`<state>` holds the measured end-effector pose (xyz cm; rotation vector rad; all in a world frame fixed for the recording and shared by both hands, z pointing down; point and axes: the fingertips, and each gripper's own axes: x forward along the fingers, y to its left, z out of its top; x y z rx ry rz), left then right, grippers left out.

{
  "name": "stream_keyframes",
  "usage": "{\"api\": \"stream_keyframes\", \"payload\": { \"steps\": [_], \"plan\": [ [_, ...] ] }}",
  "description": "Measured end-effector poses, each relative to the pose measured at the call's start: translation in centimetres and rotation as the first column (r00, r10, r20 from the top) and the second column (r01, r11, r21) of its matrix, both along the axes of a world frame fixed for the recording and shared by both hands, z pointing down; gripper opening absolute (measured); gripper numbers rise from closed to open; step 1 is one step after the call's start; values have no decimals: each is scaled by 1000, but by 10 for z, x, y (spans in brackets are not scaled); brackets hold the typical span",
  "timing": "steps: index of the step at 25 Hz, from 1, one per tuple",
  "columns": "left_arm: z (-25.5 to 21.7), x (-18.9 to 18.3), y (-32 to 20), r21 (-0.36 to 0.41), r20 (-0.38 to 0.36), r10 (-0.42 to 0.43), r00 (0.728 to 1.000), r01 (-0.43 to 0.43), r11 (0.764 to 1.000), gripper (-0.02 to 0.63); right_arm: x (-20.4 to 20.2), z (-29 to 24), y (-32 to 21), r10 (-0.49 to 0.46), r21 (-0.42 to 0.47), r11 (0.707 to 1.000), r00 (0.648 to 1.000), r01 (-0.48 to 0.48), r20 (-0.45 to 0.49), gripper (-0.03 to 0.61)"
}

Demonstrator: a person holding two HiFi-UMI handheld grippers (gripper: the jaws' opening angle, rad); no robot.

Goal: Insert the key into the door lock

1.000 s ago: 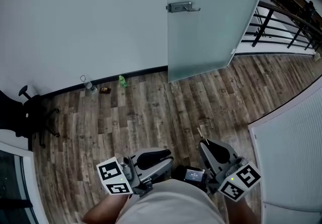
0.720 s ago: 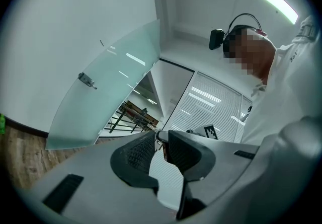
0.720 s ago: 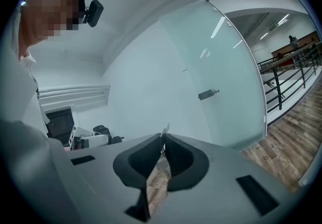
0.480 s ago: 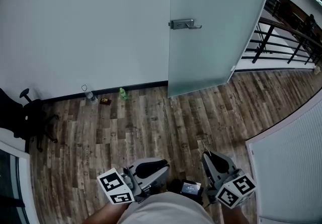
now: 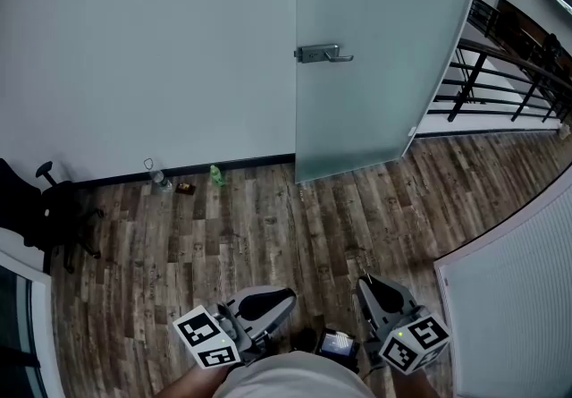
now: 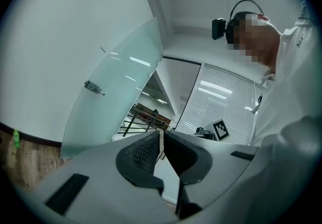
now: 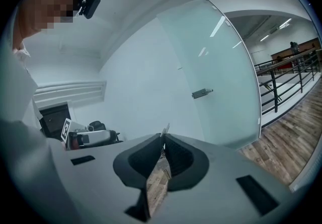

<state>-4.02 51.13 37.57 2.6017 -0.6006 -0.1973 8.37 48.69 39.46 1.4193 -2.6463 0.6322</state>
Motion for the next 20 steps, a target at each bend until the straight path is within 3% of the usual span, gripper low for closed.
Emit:
{"api": "stream_keyframes", "payload": {
  "steps": [11,20],
  "plan": [
    [3,21,-10,-15,18,-47,999,47,999,37,25,5,-17,-23,-9,1000,1000,23,2,28],
    [5,17,-29,-25,31,-64,997,64,998,37,25,8,-39,-31,-21,999,1000,31,-3,28]
  ]
}}
